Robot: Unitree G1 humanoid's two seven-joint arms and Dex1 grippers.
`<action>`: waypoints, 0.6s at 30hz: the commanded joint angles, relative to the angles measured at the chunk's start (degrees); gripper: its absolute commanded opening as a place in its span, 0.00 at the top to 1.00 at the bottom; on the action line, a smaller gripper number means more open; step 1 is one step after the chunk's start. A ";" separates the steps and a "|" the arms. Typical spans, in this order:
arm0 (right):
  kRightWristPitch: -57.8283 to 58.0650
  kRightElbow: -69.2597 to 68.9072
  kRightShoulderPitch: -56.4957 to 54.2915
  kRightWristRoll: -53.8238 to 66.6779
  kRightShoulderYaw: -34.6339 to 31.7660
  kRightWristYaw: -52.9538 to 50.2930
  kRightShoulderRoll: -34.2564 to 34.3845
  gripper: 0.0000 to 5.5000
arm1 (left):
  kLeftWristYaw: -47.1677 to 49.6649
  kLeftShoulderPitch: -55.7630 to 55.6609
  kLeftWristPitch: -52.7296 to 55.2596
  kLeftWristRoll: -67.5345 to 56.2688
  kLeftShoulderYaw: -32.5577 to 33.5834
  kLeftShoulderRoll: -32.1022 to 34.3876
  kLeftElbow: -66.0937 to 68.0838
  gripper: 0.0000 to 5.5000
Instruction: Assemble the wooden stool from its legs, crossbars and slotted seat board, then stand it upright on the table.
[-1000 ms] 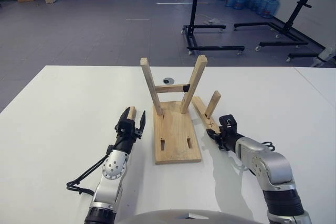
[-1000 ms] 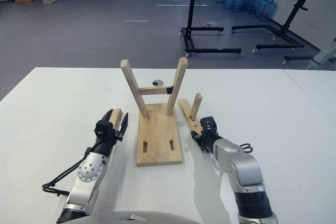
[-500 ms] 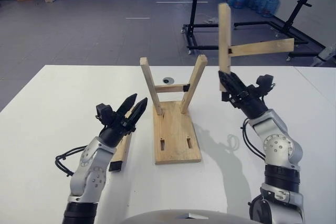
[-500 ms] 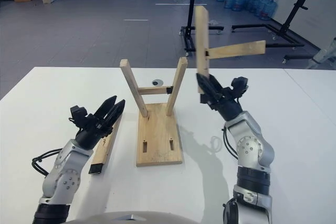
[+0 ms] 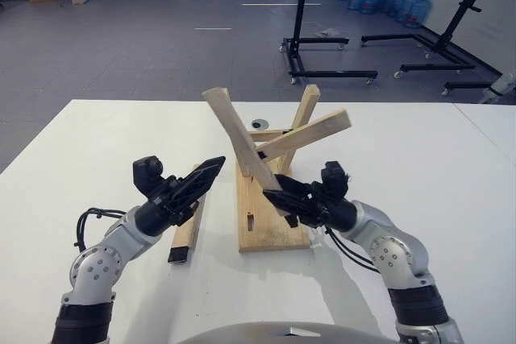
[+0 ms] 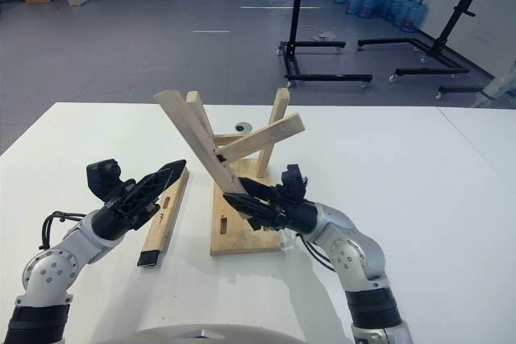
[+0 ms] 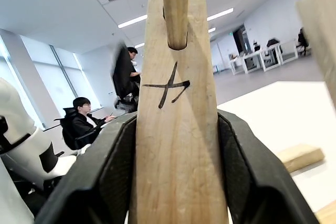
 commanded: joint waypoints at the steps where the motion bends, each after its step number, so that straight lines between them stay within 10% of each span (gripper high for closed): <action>1: -1.53 0.21 -1.48 -1.85 2.08 2.08 -0.58 0.63 | 2.87 -1.63 -0.98 3.39 0.14 -1.27 -0.10 0.46; 10: -1.22 1.42 -1.98 -3.61 3.92 3.98 -2.68 0.63 | 3.26 0.68 -0.35 3.48 0.36 -4.09 -2.72 0.27; 18: -2.99 4.65 -3.25 -5.66 4.48 6.07 -3.37 0.63 | 2.35 0.59 0.26 1.48 0.98 -4.64 -2.70 0.34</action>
